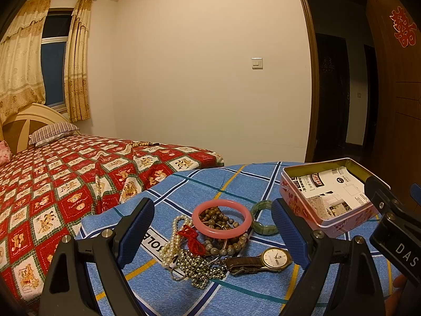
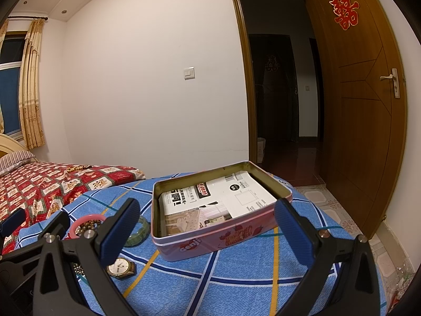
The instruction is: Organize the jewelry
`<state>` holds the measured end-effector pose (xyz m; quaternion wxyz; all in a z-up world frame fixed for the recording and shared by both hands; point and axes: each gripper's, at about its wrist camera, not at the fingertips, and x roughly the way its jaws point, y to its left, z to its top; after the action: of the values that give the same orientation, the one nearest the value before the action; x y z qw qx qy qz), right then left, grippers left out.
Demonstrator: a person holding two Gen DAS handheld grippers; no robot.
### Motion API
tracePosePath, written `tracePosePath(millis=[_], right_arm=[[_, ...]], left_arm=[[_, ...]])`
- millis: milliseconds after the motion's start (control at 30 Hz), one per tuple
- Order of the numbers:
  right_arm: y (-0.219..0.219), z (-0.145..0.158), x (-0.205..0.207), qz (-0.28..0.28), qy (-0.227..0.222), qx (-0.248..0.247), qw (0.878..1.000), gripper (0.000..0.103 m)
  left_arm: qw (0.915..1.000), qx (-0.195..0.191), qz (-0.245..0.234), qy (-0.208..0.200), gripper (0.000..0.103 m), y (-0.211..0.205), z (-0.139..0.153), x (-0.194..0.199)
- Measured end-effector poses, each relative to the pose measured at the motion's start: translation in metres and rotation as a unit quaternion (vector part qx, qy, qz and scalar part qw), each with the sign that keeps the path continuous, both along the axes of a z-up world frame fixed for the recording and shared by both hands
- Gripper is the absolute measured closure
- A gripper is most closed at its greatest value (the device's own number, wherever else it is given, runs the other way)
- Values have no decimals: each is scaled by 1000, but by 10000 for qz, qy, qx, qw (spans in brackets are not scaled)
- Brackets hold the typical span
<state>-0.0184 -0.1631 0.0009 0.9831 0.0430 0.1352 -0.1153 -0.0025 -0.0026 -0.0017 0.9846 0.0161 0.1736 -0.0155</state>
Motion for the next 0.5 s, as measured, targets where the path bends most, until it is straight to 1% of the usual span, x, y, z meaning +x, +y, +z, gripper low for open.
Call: tracePosePath(millis=[500], right_arm=[[-1,0,1,-8,22,0,10000,0]], left_arm=[[9999,-58,-69,104,12,-1,-2,2]])
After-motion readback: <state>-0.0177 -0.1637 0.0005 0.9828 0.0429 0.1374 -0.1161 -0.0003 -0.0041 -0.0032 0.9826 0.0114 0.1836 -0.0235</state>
